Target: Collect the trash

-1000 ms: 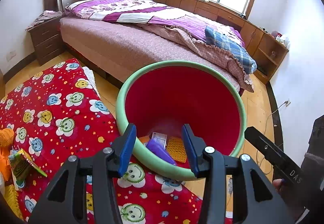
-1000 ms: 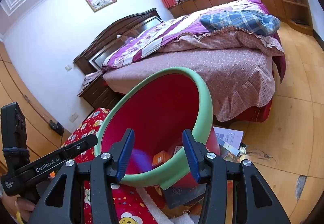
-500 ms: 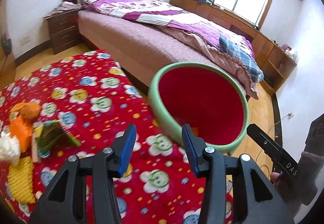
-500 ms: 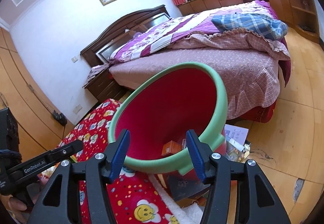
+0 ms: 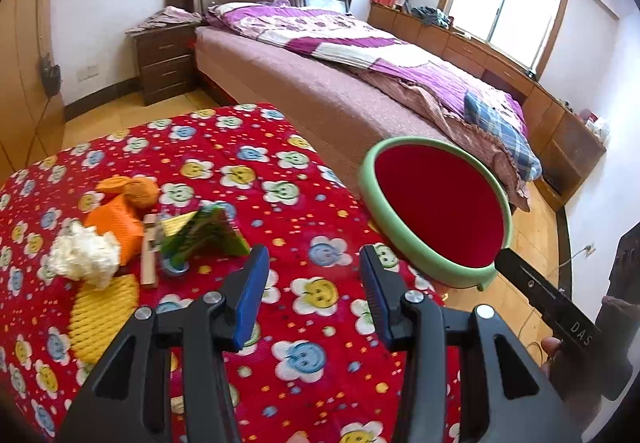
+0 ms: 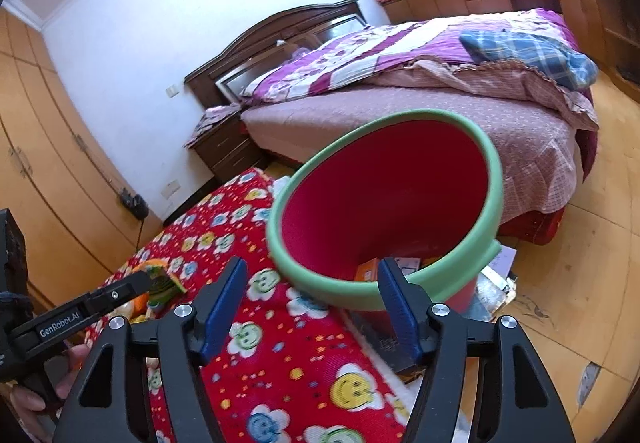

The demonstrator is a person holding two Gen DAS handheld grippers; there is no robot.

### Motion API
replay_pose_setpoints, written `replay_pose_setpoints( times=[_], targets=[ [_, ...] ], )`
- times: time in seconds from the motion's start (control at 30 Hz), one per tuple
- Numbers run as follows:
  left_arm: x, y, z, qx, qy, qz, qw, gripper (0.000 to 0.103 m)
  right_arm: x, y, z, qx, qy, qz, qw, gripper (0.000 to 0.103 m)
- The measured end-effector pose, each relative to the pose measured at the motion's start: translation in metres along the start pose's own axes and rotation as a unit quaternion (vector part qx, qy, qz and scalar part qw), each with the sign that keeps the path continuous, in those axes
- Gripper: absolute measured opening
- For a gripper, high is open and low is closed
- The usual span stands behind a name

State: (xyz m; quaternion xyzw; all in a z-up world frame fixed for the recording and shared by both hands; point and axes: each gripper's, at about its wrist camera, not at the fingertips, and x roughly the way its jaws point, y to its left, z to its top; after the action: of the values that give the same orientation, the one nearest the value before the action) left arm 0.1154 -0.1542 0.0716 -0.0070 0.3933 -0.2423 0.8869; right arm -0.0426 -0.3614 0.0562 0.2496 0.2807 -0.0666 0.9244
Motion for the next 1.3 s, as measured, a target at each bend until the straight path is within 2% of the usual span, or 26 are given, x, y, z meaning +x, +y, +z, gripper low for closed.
replay_pose_setpoints(
  times=[0.3,0.47,0.67,0.8,0.93,1.07,1.3],
  targets=[
    [-0.03,0.038,-0.006,-0.044,-0.011,0.038,0.9983,0.047,-0.003,0.028,-0.007,-0.023,0.011,0.0,1.0,0.069],
    [-0.044,0.069,-0.01,-0.068,-0.018,0.066,0.9953,0.052,-0.004,0.04,-0.012,-0.02,0.013,0.016,1.0,0.074],
    [-0.05,0.104,-0.015,-0.086,-0.017,0.093,0.9917,0.059,0.006,0.059,-0.02,-0.036,0.025,0.02,0.999,0.074],
    [-0.048,0.121,-0.017,-0.098,-0.017,0.103,0.9897,0.063,0.011,0.068,-0.026,-0.041,0.029,0.024,0.998,0.074],
    [-0.047,0.137,-0.02,-0.109,-0.026,0.113,0.9873,0.074,0.018,0.07,-0.028,-0.035,0.034,0.029,0.998,0.074],
    [-0.043,0.148,-0.022,-0.114,-0.026,0.121,0.9856,0.076,0.024,0.071,-0.03,-0.031,0.038,0.029,0.998,0.074],
    [-0.027,0.159,-0.021,-0.127,-0.018,0.107,0.986,0.077,0.032,0.068,-0.031,-0.025,0.043,0.026,0.998,0.074]
  ],
)
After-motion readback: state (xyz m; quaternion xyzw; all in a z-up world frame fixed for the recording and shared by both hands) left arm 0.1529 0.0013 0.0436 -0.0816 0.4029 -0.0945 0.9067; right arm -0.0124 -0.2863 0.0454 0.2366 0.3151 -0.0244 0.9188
